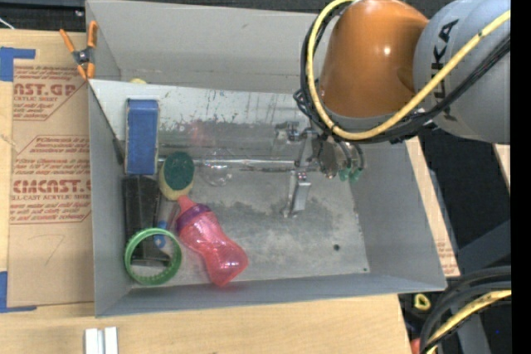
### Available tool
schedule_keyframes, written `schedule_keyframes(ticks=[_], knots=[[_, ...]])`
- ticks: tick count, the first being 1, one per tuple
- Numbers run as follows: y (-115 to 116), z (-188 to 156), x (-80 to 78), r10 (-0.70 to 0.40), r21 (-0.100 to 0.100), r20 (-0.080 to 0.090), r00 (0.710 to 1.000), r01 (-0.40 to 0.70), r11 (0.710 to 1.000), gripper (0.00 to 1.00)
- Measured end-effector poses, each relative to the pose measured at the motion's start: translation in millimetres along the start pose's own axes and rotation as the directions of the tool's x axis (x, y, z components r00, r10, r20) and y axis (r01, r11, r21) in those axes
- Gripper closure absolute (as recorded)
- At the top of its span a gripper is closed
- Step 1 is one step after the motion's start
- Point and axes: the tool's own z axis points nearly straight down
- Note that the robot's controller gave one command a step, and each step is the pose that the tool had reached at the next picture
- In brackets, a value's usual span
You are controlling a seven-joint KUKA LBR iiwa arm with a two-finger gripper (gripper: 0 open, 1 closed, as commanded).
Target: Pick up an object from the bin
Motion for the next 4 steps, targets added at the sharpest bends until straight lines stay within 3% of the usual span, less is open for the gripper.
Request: schedule_keyframes(ticks=[1, 2, 3, 4], knots=[[0.1, 0.0, 0.0, 0.0, 0.0, 0.0, 1.0, 0.0, 1.0, 0.0], [23.7, 16.3, 0.0, 0.015, 0.002, 0.007, 1.0, -0.015, 1.0, 0.0], [54.0, -44.3, 31.5, -0.075, 0.002, 0.016, 0.997, 0.075, 0.997, 0.0], [54.4, 75.6, 36.2, -0.082, 0.0, 0.005, 0.997, 0.082, 0.997, 0.0]])
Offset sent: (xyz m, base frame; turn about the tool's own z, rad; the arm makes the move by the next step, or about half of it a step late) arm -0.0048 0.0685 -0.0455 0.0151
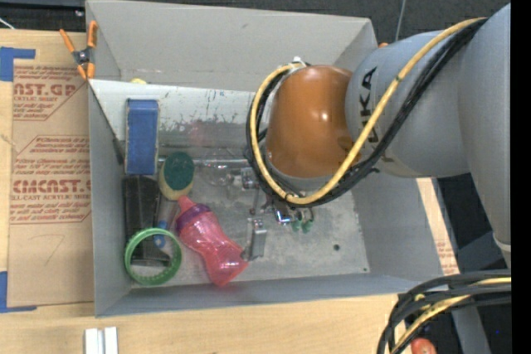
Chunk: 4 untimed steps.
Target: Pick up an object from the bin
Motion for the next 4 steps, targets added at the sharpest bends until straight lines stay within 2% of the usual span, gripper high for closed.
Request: schedule_keyframes(ticks=[1, 2, 3, 4], knots=[[3.5, 40.2, 5.7, 0.004, 0.0, -0.003, 1.0, -0.004, 1.0, 0.0], [41.5, 59.6, 2.4, -0.015, 0.013, 0.005, 1.0, 0.015, 1.0, 0.0], [48.2, 79.6, 3.4, 0.002, 0.003, 0.009, 1.0, -0.002, 1.0, 0.0], [49.0, 93.7, 10.5, -0.008, 0.003, 0.001, 1.0, 0.008, 1.0, 1.0]])
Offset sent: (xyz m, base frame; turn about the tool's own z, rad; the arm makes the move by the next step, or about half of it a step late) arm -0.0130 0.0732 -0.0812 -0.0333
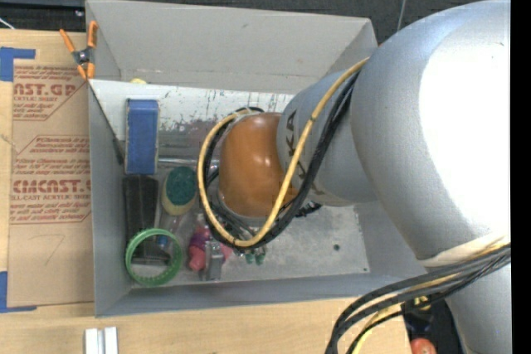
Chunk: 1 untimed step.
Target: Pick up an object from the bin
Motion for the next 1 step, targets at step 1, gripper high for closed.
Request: schedule_keyframes(ticks=[1], knots=[[0.0, 0.0, 0.0, 0.0, 0.0, 0.0, 1.0, 0.0, 1.0, 1.0]])
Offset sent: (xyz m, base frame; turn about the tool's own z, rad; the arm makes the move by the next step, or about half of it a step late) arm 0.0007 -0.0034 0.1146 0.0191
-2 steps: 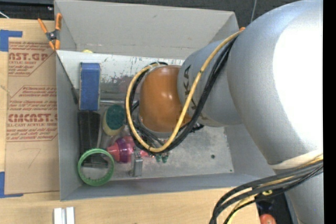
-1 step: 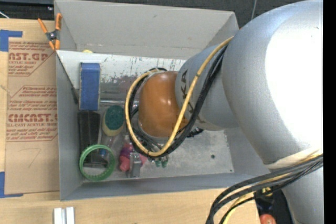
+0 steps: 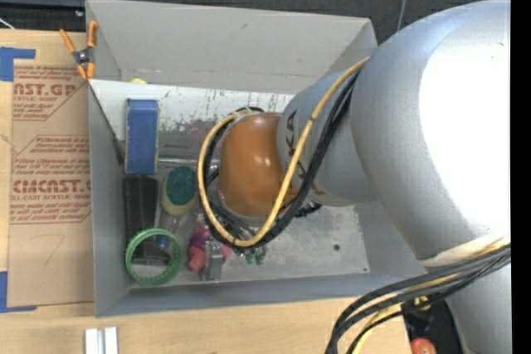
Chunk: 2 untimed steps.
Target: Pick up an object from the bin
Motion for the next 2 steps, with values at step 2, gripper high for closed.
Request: schedule_keyframes(ticks=[2], knots=[[-1.7, -9.5, -0.8, 0.024, 0.002, -0.011, 1.0, -0.024, 1.0, 1.0]])
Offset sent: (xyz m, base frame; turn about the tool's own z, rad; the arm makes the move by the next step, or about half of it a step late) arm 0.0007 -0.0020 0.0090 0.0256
